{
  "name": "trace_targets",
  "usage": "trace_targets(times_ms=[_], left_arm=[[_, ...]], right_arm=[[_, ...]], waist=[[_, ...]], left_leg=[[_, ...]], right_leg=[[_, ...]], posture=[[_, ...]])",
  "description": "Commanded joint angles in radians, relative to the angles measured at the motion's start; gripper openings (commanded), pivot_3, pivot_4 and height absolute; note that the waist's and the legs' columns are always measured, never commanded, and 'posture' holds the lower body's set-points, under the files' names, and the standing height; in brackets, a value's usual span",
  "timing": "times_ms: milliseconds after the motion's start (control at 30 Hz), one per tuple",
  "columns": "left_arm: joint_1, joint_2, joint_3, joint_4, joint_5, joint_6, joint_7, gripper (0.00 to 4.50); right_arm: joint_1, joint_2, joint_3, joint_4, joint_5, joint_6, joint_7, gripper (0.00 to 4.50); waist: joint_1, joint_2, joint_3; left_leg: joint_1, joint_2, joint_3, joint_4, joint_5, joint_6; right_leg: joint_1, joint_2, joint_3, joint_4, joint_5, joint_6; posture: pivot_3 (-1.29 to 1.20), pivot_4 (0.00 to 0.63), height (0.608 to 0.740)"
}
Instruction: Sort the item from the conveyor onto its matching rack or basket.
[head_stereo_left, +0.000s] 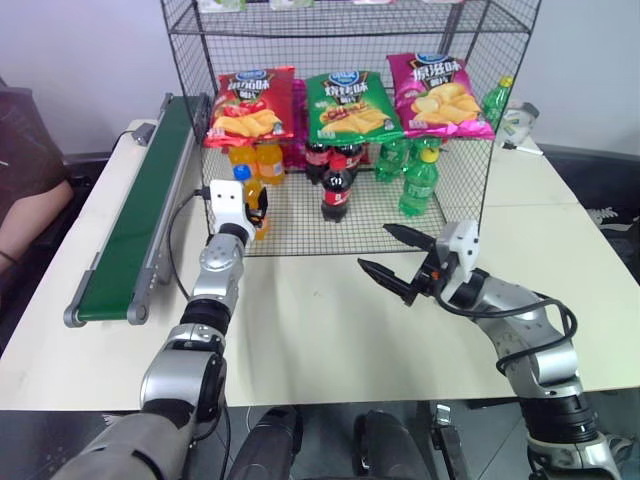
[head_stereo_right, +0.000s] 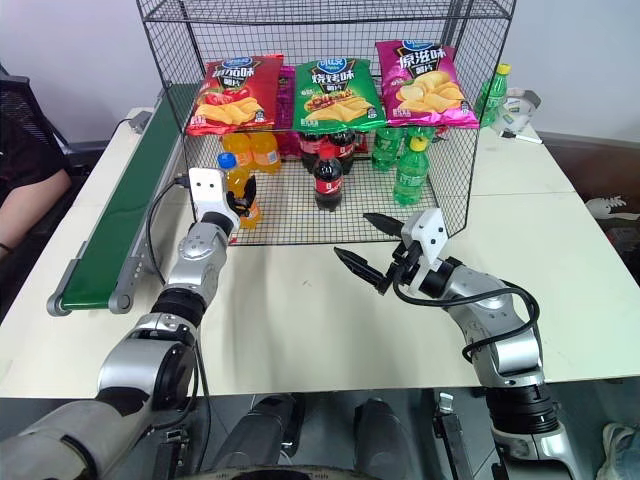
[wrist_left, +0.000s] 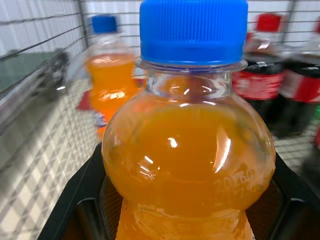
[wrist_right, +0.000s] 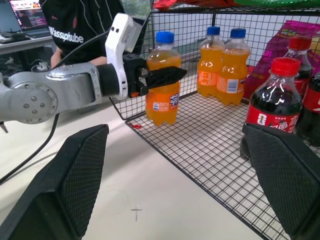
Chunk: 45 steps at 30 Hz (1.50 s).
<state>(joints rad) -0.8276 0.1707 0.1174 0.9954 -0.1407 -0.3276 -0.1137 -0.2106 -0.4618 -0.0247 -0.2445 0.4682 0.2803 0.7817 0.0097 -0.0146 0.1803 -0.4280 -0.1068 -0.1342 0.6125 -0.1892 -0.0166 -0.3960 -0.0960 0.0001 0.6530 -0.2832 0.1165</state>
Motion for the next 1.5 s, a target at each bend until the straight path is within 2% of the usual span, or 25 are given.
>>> trace_targets(times_ms=[33,167,300,467,600,933,1100,1267,1400,1500], left_arm=[[-0.057,-0.007,0.023,0.037,-0.001,-0.074,-0.022,2.82],[-0.068,-0.023,0.044,0.076,-0.026,-0.067,-0.086,2.82],[-0.063,-0.028,0.061,0.084,-0.029,-0.066,-0.105,4.46],[-0.023,-0.022,0.059,0.017,-0.022,-0.076,-0.138,4.46],[0.043,-0.021,0.068,-0.112,-0.054,-0.019,-0.171,4.46],[0.27,0.019,0.054,-0.613,-0.056,0.209,-0.129,4.46],[0.372,0.056,0.025,-0.897,-0.096,0.421,-0.175,4.46],[0.458,0.18,0.04,-1.121,-0.182,0.642,-0.278,4.46],[0.554,0.369,0.147,-1.24,-0.291,0.822,-0.383,4.46],[0.604,0.462,0.207,-1.268,-0.338,0.896,-0.424,4.46]], right_arm=[[-0.009,0.002,-0.009,-0.051,0.003,-0.016,-0.007,4.5],[-0.018,0.005,-0.004,-0.059,0.006,-0.007,-0.013,4.5],[-0.025,0.003,-0.001,-0.065,0.009,0.0,-0.018,4.5],[-0.023,-0.001,-0.004,-0.076,0.013,0.01,-0.021,4.5],[-0.02,-0.003,-0.008,-0.083,0.015,0.015,-0.022,4.5],[-0.023,-0.006,-0.005,-0.074,0.022,0.018,-0.013,4.5],[-0.03,-0.015,-0.009,-0.076,0.027,0.026,-0.007,4.5],[-0.03,-0.024,-0.019,-0.081,0.029,0.036,-0.003,4.5],[-0.023,-0.037,-0.026,-0.084,0.033,0.04,-0.004,4.5],[-0.021,-0.042,-0.026,-0.081,0.033,0.043,-0.008,4.5]], waist=[[0.001,0.0,0.0],[0.002,0.0,0.0],[0.001,0.0,0.0],[-0.002,0.0,0.0],[-0.004,0.0,0.0],[-0.005,0.0,0.0],[-0.005,0.0,-0.001],[-0.005,0.001,-0.001],[-0.013,0.001,-0.001],[-0.02,0.002,-0.001]], left_leg=[[0.0,0.0,0.0,0.0,0.0,0.0],[0.0,0.0,0.0,0.001,0.0,0.0],[0.0,0.0,0.0,0.001,0.0,0.0],[0.0,0.0,0.0,0.001,0.0,0.0],[0.0,0.0,0.0,0.001,0.0,0.0],[0.001,0.0,0.0,0.001,0.0,0.0],[0.001,0.0,0.0,0.001,0.0,0.0],[0.001,0.001,0.0,0.001,0.0,0.0],[0.001,0.001,0.0,0.0,0.0,0.0],[0.001,0.002,0.0,-0.002,0.0,0.0]], right_leg=[[0.0,0.0,0.0,0.0,0.0,0.0],[0.0,0.0,0.0,0.001,0.0,0.0],[0.0,0.0,0.0,0.001,0.0,0.0],[0.0,0.001,0.0,0.002,0.0,0.0],[0.0,0.0,0.0,0.002,0.0,0.0],[0.0,0.0,0.001,0.002,0.0,0.0],[0.0,0.001,0.001,0.002,0.0,0.0],[0.0,0.0,0.001,0.002,0.0,0.0],[0.0,0.0,0.002,0.002,0.0,-0.001],[-0.001,0.0,0.002,0.002,0.0,-0.001]], posture=[[0.0,0.15,0.74],[0.0,0.15,0.74],[0.0,0.15,0.74],[0.0,0.15,0.74],[0.0,0.15,0.74],[0.0,0.15,0.74],[0.0,0.15,0.74],[0.0,0.15,0.74],[0.0,0.15,0.74],[0.0,0.15,0.74]])
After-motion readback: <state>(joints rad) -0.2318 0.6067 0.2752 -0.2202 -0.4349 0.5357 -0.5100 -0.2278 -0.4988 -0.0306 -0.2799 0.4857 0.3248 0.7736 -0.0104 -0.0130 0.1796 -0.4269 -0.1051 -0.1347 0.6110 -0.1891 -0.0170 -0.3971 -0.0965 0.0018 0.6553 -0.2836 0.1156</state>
